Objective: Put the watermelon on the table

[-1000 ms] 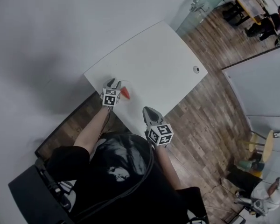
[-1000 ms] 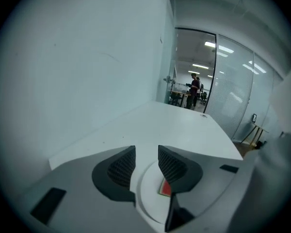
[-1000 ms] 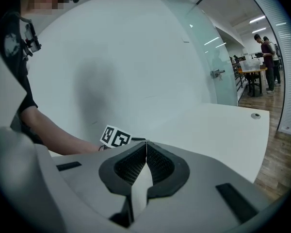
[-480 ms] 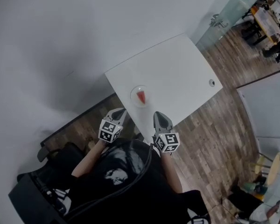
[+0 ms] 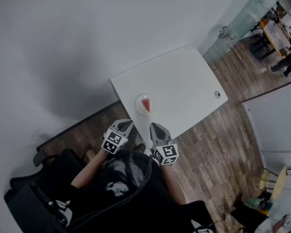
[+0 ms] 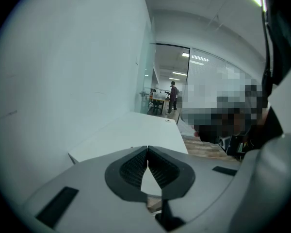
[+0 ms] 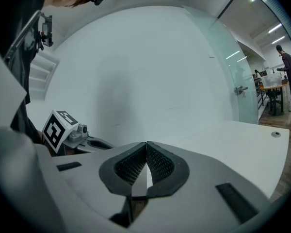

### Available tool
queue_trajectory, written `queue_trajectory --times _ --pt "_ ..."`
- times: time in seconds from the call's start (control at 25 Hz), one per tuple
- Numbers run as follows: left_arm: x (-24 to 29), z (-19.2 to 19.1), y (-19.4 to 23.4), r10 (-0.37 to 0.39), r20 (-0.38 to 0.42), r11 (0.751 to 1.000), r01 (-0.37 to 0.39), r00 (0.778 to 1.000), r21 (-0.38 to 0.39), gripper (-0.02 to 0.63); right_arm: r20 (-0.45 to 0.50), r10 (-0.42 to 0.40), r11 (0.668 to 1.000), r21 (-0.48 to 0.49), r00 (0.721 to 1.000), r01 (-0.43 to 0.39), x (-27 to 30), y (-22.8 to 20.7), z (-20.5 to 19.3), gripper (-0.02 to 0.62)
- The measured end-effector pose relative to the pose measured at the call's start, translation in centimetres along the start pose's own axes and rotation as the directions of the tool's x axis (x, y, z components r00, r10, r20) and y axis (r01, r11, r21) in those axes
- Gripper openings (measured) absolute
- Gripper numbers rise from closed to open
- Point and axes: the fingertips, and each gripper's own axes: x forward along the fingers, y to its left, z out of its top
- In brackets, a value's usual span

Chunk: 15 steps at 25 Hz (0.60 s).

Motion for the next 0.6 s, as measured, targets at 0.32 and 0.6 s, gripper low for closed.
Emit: queue_trajectory --times 0.32,0.6 --pt "-0.9 -1.4 -1.4 -0.027 -0.022 0.999 0.026 0.999 -0.022 0.008 -0.015 -0.009 1.000 0.021 1.000 0.010 -1.6 0.8 -1.5 0.011" --pt "-1.1 -1.7 -1.6 -0.013 -0.015 1.000 0.013 1.000 -0.025 0.008 -0.004 -0.014 1.000 0.021 1.000 0.014 -2.2 1.2 -1.8 0.011"
